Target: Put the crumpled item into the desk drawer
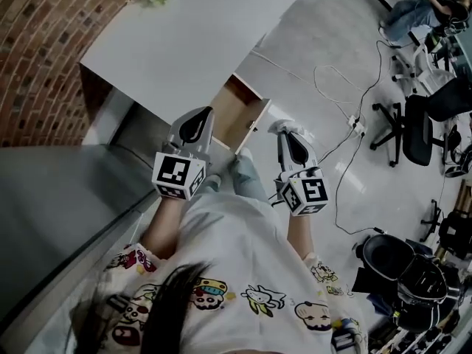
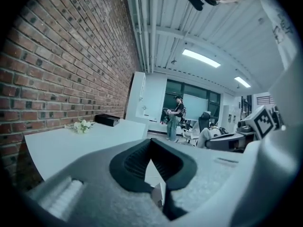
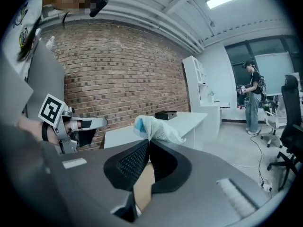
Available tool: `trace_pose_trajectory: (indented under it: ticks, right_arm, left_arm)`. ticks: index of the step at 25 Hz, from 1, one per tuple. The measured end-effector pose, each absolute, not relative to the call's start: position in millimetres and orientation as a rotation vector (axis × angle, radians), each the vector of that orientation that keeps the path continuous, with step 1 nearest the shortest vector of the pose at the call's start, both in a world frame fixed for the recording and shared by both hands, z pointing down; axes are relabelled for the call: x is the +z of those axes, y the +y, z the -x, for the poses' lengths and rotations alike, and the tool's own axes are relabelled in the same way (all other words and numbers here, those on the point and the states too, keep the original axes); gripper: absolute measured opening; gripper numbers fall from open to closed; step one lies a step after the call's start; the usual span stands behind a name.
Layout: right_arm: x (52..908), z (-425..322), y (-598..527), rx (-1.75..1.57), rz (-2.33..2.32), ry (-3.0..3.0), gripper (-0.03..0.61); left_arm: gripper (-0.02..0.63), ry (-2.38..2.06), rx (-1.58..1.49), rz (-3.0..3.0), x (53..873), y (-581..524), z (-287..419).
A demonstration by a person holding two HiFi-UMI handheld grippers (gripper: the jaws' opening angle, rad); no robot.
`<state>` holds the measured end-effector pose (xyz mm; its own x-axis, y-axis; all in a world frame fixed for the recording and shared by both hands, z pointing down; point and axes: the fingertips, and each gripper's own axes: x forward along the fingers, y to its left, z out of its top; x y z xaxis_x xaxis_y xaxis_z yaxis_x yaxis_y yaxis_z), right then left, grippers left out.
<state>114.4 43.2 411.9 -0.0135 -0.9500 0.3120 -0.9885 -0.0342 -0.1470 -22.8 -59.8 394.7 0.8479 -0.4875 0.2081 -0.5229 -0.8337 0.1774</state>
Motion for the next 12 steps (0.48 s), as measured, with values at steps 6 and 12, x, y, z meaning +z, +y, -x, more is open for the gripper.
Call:
trace_pose_trajectory:
  ticks: [6,12]
  right_arm:
    - [408.2,-152.0,2.0,0.475,-1.914,-2.244,0.014]
    - [410.9,-174.1,-32.6,0.439,-1.687,-2.383,0.014]
  left_arm:
    - [-0.002,-0.975,0.172,-2.746,381.8,-81.5,-10.4]
    - [-0.002,-1.204,0.144,-2.657,382.3,-92.9,-21.0]
